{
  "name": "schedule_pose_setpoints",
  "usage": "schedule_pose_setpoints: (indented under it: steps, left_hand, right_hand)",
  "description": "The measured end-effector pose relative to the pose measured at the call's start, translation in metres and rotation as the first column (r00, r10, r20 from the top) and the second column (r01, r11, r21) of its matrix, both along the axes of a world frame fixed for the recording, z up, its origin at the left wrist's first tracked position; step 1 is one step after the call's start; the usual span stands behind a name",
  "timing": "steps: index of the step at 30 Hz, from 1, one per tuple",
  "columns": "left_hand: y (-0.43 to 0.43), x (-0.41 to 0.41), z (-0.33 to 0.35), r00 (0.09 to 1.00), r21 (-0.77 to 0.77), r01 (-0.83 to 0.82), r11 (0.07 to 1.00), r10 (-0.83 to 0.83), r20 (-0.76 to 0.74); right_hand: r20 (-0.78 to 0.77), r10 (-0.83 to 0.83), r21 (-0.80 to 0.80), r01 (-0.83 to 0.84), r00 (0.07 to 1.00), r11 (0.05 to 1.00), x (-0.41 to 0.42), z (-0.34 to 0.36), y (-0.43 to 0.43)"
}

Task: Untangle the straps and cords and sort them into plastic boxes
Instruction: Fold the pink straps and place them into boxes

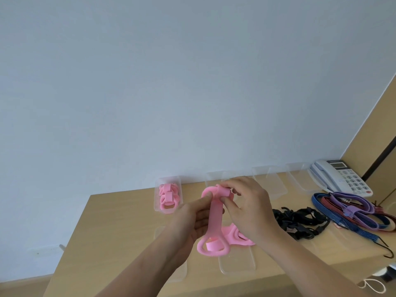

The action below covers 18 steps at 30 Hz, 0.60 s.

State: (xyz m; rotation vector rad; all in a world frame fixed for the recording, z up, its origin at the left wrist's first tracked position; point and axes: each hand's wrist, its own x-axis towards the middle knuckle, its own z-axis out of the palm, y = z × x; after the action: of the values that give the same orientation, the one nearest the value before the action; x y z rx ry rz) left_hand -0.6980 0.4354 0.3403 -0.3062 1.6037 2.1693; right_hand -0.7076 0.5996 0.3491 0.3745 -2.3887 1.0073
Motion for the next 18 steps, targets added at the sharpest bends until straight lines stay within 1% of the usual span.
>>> schedule_pose_setpoints:
  steps: [2, 5, 7, 10, 15, 18]
  left_hand:
    - [0.003, 0.001, -0.002, 1.0, 0.019, -0.005, 1.0, 0.006, -0.005]
    - [0.009, 0.002, -0.003, 0.999, 0.009, 0.005, 1.0, -0.005, -0.05]
    - [0.01, 0.001, -0.001, 0.995, -0.015, 0.018, 1.0, -0.02, -0.094]
    - [0.01, 0.0, 0.004, 0.982, -0.054, 0.076, 0.996, -0.085, -0.171]
    - [0.005, -0.004, 0.003, 0.981, -0.069, 0.028, 0.997, -0.04, -0.189]
    - [0.003, -0.008, 0.004, 0.97, -0.124, 0.052, 0.991, -0.079, -0.229]
  right_hand:
    - [-0.052, -0.034, -0.023, 0.032, 0.998, 0.999, 0.002, -0.003, 0.002]
    - [-0.094, -0.056, -0.013, 0.055, 0.994, 0.998, 0.007, -0.007, 0.002]
    - [-0.138, -0.05, -0.002, 0.05, 0.989, 0.999, 0.008, -0.008, 0.003]
    - [-0.178, -0.016, 0.009, 0.018, 0.984, 1.0, 0.009, -0.008, 0.004]
    - [-0.086, 0.068, -0.029, -0.07, 0.994, 0.997, 0.011, 0.001, 0.007]
    - [0.023, 0.097, -0.04, -0.096, 0.995, 0.995, 0.006, 0.006, 0.009]
